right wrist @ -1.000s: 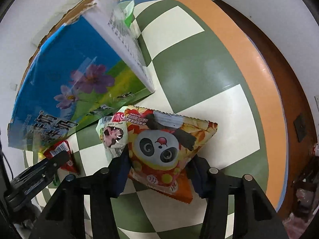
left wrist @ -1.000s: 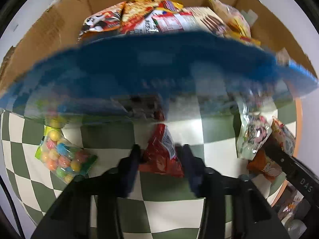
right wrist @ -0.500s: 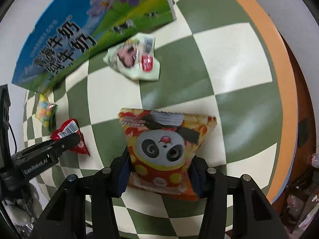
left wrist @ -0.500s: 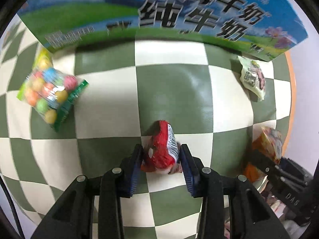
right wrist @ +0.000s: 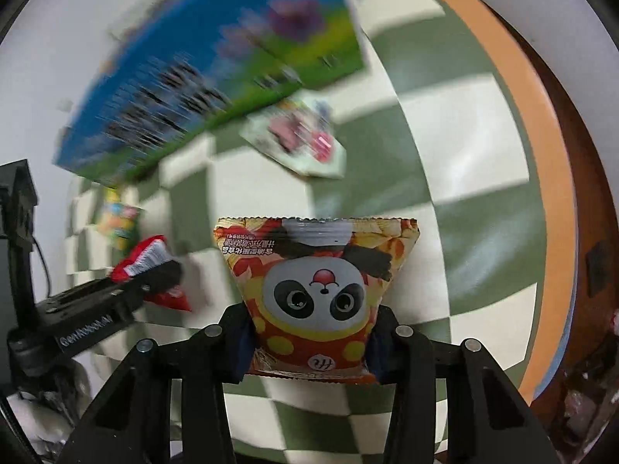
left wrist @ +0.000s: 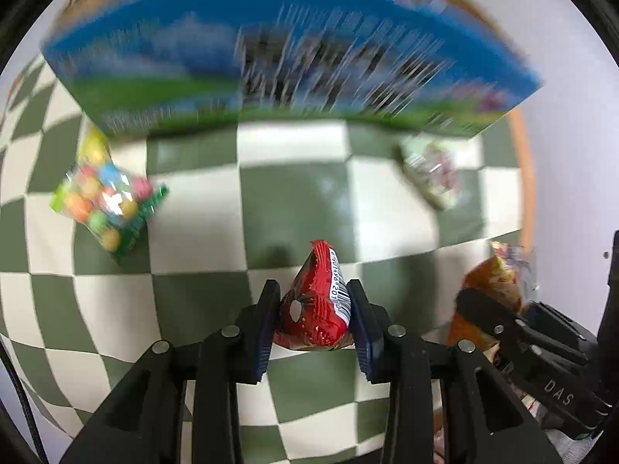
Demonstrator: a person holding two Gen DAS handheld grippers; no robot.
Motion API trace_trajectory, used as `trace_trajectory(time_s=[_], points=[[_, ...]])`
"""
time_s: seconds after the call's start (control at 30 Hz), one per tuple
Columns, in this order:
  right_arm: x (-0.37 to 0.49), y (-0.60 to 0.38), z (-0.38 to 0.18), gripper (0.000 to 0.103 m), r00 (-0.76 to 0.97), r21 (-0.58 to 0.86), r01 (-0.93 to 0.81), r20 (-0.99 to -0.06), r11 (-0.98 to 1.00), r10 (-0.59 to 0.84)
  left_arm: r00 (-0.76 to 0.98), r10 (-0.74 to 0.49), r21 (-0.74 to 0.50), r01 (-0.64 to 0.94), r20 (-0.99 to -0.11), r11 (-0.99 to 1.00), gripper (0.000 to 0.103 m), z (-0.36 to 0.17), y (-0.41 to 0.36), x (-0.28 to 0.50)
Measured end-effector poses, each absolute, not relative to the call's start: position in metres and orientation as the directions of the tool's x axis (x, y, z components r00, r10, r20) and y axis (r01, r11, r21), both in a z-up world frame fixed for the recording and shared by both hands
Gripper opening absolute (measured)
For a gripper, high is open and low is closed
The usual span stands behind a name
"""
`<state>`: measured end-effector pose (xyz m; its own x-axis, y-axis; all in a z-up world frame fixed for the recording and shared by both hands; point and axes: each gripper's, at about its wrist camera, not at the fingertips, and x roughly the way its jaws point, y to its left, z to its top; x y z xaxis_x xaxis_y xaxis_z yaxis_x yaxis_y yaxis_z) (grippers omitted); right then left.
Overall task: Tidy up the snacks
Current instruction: 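Carry the red bag and panda bag into the box and release them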
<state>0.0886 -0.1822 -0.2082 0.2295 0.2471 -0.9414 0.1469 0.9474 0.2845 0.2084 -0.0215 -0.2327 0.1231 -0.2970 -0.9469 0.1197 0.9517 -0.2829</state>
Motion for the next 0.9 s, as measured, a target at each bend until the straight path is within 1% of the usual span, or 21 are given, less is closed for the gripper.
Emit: trace_trajectory(time_s=[0.13,0.27,0.33,0.4,0.5,0.6,0.7,0.9], points=[[0.104,-0.171,-0.155,0.047,0.308,0.335,0.081,-0.904,0.939,0.296,0.21,-0.341,-0.32,0.13,-0.916,0.939,0.032,-0.179,-0.016,0.225],[0.138,-0.162,-0.102,0.047,0.374,0.363,0.004,-0.865,0.932,0.336,0.284,-0.375,-0.349,0.142,-0.882,0.927,0.032,-0.123,0.0,0.264],[0.161,-0.159,-0.084,0.047,0.398,0.36,-0.024,-0.852,0.933,0.339,0.321,-0.359,-0.328,0.147,-0.877,0.933,0.033,-0.104,-0.001,0.291],[0.193,-0.154,-0.071,0.047,0.414,0.322,-0.055,-0.854,0.945,0.315,0.346,-0.327,-0.296,0.141,-0.88,0.945,0.033,-0.096,0.004,0.317],[0.233,-0.146,-0.069,0.047,0.402,0.277,-0.073,-0.871,0.958,0.283,0.343,-0.262,-0.238,0.112,-0.902,0.965,0.033,-0.096,0.018,0.358],[0.287,-0.135,-0.083,0.047,0.361,0.222,-0.083,-0.902,0.971,0.237,0.304,-0.204,-0.19,0.078,-0.93,0.979,0.033,-0.114,0.032,0.399],[0.324,-0.129,-0.099,0.047,0.309,0.198,-0.084,-0.927,0.977,0.214,0.25,-0.149,-0.141,0.051,-0.957,0.989,0.033,-0.136,0.044,0.435],[0.378,-0.117,-0.142,0.047,0.195,0.164,-0.094,-0.964,0.982,0.18,0.161,-0.13,-0.13,0.008,-0.978,0.991,0.033,-0.175,0.058,0.465]])
